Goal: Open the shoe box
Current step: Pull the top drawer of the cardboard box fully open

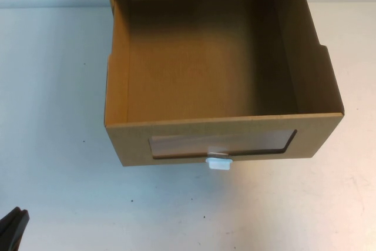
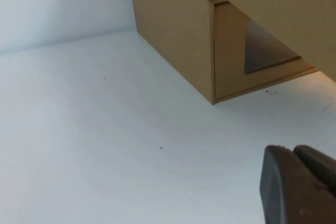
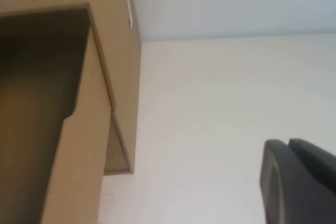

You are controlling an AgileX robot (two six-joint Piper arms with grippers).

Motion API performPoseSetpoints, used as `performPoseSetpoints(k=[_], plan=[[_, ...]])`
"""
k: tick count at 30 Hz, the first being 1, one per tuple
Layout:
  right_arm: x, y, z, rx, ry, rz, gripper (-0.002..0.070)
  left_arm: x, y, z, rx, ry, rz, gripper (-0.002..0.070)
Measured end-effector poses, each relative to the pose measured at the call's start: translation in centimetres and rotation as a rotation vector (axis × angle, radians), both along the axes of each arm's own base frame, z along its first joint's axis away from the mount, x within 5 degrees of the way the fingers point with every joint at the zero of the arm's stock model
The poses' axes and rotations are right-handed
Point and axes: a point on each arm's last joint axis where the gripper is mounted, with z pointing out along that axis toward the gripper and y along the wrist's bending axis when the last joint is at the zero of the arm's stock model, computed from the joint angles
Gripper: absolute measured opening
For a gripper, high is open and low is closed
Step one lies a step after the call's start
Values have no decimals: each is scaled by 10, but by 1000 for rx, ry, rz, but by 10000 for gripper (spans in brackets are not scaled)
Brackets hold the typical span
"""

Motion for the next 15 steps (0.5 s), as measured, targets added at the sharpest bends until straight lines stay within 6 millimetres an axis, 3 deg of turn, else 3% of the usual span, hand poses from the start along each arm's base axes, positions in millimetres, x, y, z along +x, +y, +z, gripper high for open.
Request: performPoseSetpoints(k=[15], plan=[[-4, -4, -10, -93, 36, -8, -14, 0, 0, 0, 1, 2, -1, -5]])
